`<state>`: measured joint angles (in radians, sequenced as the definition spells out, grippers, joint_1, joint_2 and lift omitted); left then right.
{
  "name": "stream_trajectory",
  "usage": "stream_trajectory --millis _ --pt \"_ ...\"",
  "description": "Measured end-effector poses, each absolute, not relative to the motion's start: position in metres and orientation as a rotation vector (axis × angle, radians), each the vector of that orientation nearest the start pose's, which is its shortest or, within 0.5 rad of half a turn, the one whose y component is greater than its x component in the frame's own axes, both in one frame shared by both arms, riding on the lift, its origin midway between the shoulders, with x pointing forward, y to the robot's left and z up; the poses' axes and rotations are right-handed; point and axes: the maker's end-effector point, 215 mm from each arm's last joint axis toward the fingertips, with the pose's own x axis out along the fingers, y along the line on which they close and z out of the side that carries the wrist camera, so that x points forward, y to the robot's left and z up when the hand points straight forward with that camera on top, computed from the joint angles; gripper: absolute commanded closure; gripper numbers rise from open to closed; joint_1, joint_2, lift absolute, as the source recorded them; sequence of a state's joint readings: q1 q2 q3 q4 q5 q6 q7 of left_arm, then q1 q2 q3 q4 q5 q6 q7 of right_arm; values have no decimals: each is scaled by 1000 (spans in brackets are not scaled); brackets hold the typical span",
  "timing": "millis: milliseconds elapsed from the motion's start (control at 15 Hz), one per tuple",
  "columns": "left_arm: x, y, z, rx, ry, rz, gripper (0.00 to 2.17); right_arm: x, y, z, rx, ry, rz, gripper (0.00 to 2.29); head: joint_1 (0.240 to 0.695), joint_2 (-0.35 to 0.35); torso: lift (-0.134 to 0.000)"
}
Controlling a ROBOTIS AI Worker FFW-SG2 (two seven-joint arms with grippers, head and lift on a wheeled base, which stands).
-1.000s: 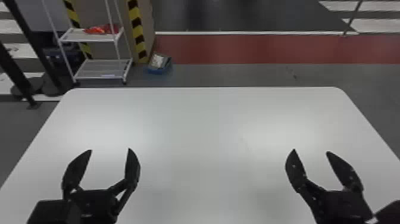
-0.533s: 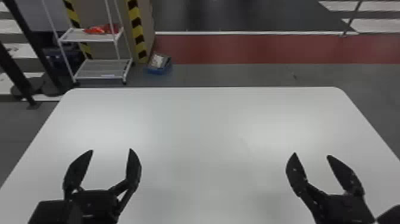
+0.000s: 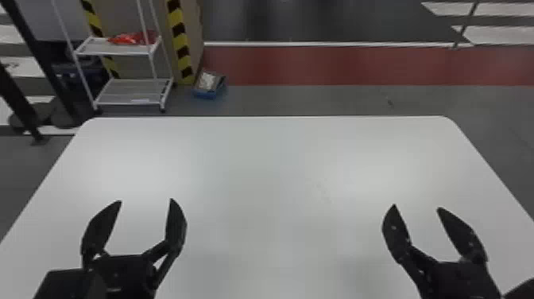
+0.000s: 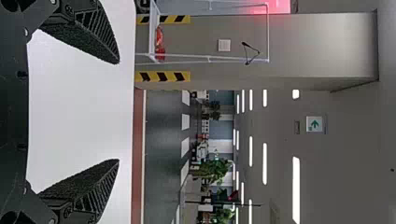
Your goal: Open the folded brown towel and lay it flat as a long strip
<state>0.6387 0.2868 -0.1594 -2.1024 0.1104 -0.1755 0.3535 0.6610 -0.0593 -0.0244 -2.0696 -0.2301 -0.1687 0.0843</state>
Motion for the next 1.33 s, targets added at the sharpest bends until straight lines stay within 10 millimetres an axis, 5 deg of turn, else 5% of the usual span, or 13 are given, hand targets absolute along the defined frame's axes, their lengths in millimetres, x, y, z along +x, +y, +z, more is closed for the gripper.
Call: stream_trajectory --millis 1333 --pt "397 233 -327 17 -25 66 130 397 -238 -339 165 -15 60 154 695 -7 -123"
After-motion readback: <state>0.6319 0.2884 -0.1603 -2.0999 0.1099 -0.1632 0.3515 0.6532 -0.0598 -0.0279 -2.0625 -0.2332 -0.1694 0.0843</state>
